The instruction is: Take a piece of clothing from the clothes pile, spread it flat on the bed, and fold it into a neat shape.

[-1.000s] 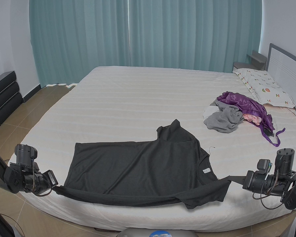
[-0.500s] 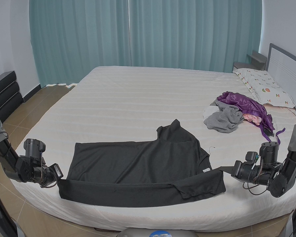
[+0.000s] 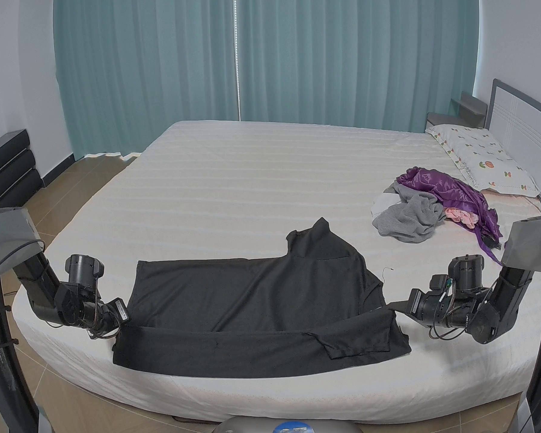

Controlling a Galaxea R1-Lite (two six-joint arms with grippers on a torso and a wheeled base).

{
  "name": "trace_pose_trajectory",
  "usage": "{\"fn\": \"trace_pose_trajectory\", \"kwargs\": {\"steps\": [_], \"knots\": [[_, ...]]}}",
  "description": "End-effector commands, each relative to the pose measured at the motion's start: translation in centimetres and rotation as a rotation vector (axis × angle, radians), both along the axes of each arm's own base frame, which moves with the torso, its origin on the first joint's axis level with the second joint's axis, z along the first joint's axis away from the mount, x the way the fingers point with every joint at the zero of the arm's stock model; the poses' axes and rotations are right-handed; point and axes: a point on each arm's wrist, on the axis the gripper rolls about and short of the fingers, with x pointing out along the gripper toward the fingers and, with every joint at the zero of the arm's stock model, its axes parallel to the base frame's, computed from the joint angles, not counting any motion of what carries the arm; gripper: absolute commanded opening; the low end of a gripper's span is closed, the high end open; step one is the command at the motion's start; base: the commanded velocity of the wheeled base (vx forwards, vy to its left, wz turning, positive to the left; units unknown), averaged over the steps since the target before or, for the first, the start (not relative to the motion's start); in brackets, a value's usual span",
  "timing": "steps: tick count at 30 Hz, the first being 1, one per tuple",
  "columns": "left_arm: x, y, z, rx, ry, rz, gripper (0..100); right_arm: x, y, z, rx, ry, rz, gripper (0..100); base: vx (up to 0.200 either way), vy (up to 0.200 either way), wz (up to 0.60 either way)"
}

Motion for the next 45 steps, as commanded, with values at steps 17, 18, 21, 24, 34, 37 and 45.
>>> {"fn": "trace_pose_trajectory", "kwargs": {"steps": [17, 18, 21, 24, 34, 37, 45], "knots": [[1.5, -0.5, -1.9, 0.001, 0.024, 0.006, 100, 2.9, 0.4, -2.7, -0.008, 0.021, -0.01, 100, 0.0, 0.0, 0.0], [1.6, -0.5, -1.9, -0.003, 0.019, 0.011, 100, 2.9, 0.3, -2.3, -0.003, 0.012, -0.014, 100, 0.0, 0.0, 0.0], [1.6, -0.5, -1.7, -0.016, 0.014, 0.03, 100, 2.4, 0.3, -0.8, 0.011, -0.01, -0.017, 100, 0.0, 0.0, 0.0], [1.5, -0.5, -1.3, -0.03, 0.006, 0.046, 100, 1.7, 0.6, 0.2, 0.027, -0.014, -0.016, 100, 0.0, 0.0, 0.0], [0.9, 0.0, 0.8, -0.083, -0.051, 0.122, 100, 1.1, 1.1, 0.1, 0.197, 0.093, -0.13, 100, 0.0, 0.0, 0.0], [1.4, 0.1, 1.1, -0.134, -0.088, 0.198, 100, 0.8, 0.9, -0.4, 0.22, 0.095, -0.148, 100, 0.0, 0.0, 0.0], [1.1, 0.2, 0.8, -0.137, -0.077, 0.203, 100, 0.6, 0.8, -0.8, 0.221, 0.107, -0.153, 100, 0.0, 0.0, 0.0]]}}
